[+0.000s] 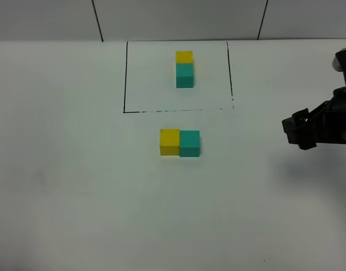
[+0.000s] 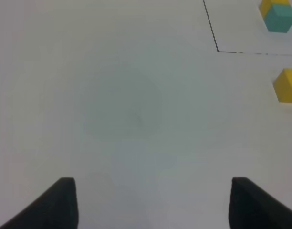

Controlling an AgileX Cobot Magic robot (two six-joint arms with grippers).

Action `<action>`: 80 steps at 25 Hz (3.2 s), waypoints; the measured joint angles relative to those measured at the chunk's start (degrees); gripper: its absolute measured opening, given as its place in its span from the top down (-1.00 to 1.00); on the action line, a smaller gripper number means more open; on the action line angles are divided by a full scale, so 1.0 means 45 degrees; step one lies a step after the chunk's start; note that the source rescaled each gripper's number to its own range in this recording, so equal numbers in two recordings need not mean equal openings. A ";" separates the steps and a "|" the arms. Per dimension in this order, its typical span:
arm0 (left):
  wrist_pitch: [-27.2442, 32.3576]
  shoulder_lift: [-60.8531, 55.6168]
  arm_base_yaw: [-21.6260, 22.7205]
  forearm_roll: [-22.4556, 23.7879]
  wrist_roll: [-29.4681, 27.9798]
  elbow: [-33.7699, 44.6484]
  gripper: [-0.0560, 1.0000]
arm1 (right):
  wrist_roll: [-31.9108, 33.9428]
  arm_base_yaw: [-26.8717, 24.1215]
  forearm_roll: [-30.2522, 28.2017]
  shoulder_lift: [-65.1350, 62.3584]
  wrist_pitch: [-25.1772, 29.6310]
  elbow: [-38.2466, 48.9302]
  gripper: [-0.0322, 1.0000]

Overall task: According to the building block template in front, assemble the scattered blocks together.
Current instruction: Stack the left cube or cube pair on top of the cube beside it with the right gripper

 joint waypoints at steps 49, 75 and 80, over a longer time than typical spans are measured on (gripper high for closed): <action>0.0000 0.0000 0.0000 0.0000 0.0000 0.0000 0.11 | -0.8235 0.5330 -0.2209 1.2939 0.6604 -1.2634 -0.37; 0.0000 0.0000 0.0000 0.0000 -0.0013 0.0000 0.11 | -0.0745 0.5318 -0.3420 1.3104 0.6050 -1.2640 0.91; 0.0000 0.0000 0.0000 0.0000 -0.0013 0.0000 0.11 | 0.6234 0.5318 -0.3556 1.3055 0.7156 -1.2640 0.91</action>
